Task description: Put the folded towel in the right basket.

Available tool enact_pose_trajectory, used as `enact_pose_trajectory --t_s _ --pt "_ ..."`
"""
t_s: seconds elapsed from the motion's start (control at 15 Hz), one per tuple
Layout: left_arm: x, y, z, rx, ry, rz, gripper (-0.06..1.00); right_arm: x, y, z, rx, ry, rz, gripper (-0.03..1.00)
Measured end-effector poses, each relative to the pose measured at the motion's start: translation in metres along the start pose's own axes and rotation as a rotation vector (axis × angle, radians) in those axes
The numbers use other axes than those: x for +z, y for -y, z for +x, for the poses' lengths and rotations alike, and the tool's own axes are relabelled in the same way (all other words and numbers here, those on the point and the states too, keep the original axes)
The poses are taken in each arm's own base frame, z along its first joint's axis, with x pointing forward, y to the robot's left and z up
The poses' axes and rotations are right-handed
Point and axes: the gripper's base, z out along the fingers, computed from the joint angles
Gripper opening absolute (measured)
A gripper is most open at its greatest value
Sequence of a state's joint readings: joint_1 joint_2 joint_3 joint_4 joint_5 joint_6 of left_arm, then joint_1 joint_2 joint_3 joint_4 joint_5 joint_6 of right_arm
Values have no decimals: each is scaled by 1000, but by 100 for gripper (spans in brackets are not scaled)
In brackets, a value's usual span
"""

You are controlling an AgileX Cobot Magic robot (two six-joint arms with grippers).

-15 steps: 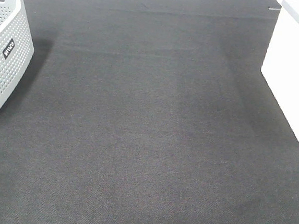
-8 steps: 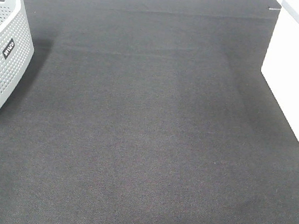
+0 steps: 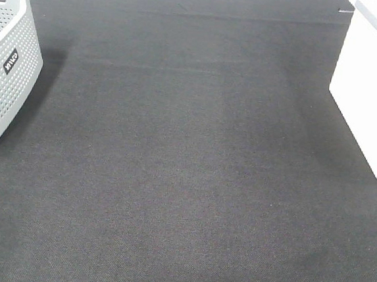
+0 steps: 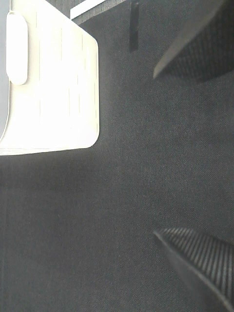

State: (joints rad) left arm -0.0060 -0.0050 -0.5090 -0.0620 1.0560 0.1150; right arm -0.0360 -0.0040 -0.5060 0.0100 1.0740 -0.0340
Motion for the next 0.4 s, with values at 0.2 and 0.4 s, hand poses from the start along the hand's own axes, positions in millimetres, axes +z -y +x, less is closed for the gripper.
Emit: enact_pose_trajectory --t_s 0.2,0.4 --pt "0 0 0 0 0 0 87 0 0 0 0 0 0 76" --pt "0 0 0 0 0 0 87 0 0 0 0 0 0 76"
